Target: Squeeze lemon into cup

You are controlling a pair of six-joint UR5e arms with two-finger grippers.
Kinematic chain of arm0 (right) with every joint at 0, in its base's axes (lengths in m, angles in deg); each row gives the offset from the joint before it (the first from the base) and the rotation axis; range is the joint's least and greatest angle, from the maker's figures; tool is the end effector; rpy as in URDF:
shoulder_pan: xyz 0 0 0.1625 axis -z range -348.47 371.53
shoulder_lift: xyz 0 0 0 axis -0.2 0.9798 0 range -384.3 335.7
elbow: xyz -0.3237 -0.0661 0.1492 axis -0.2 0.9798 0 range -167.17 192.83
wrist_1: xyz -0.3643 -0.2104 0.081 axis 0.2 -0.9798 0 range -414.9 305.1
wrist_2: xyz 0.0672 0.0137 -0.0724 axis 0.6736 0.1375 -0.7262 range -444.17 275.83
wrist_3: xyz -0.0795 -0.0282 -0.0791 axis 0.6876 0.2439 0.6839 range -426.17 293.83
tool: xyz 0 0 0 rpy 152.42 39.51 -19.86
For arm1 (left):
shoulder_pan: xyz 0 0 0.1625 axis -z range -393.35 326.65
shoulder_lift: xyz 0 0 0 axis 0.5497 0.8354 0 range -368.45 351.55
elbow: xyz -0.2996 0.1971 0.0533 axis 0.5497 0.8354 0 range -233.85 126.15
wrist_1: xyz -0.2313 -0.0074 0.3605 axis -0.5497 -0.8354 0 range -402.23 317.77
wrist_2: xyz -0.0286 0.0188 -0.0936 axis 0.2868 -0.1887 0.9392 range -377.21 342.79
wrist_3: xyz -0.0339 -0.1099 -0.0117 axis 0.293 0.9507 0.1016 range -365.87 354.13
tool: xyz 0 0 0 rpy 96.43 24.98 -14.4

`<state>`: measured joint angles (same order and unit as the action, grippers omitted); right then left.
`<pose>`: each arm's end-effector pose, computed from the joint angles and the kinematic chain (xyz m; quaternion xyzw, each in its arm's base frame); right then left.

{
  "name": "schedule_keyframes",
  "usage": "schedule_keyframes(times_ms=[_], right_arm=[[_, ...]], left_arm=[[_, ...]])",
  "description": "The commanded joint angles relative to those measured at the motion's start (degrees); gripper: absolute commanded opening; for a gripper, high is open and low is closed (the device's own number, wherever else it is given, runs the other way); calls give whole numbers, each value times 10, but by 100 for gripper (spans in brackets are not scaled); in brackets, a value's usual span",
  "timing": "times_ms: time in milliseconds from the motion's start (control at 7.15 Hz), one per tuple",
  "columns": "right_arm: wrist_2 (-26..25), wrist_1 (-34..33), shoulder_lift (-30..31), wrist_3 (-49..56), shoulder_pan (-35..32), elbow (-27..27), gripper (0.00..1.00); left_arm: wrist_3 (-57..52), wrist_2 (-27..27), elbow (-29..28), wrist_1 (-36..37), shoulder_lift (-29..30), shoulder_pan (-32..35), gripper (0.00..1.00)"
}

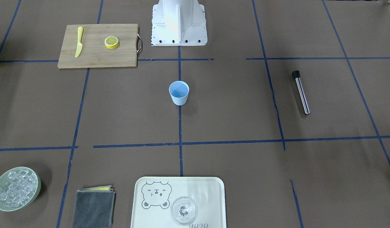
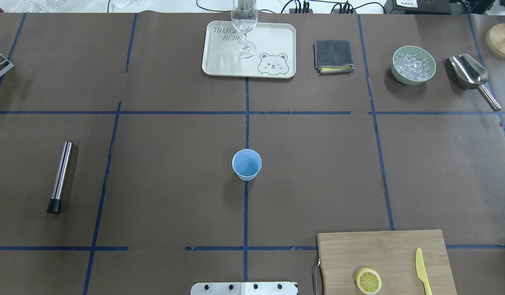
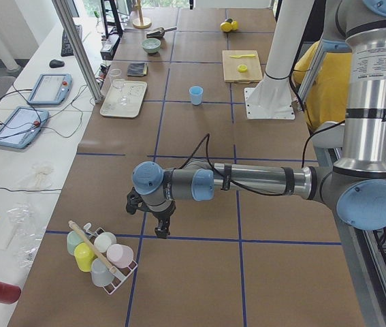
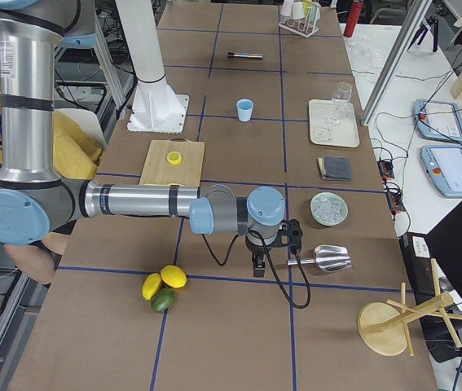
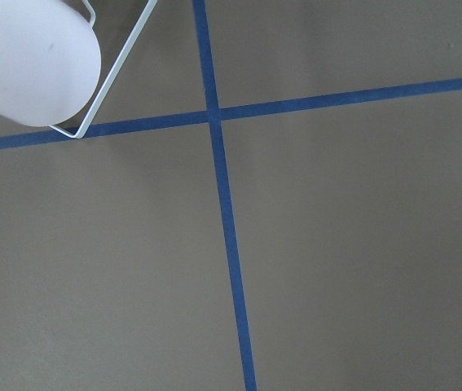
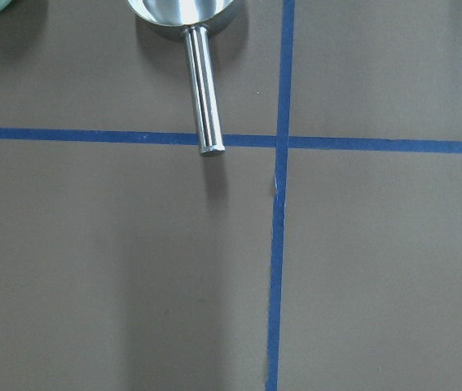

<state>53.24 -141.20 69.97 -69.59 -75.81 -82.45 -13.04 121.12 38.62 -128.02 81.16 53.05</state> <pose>0.0256 -0.4876 0.5866 0.0163 -0.4032 -0.0104 0.9149 -0.0155 -0.5031 0.5907 -0.0042 0.4096 0.0781 0.9089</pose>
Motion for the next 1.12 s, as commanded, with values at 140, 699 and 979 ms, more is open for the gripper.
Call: schedule_keyframes(times_ms=[140,699,979], right_arm=[[-7,0,1,8,-7,-12,100],[32,5,30,-8,34,-85,100],[37,83,76,-122,98,-151,100]], left_arm=[[1,-3,78,17,-1,3,100],[-6,-7,104,-1,-26,3,100],[0,-5,97,-1,-9,2,100]])
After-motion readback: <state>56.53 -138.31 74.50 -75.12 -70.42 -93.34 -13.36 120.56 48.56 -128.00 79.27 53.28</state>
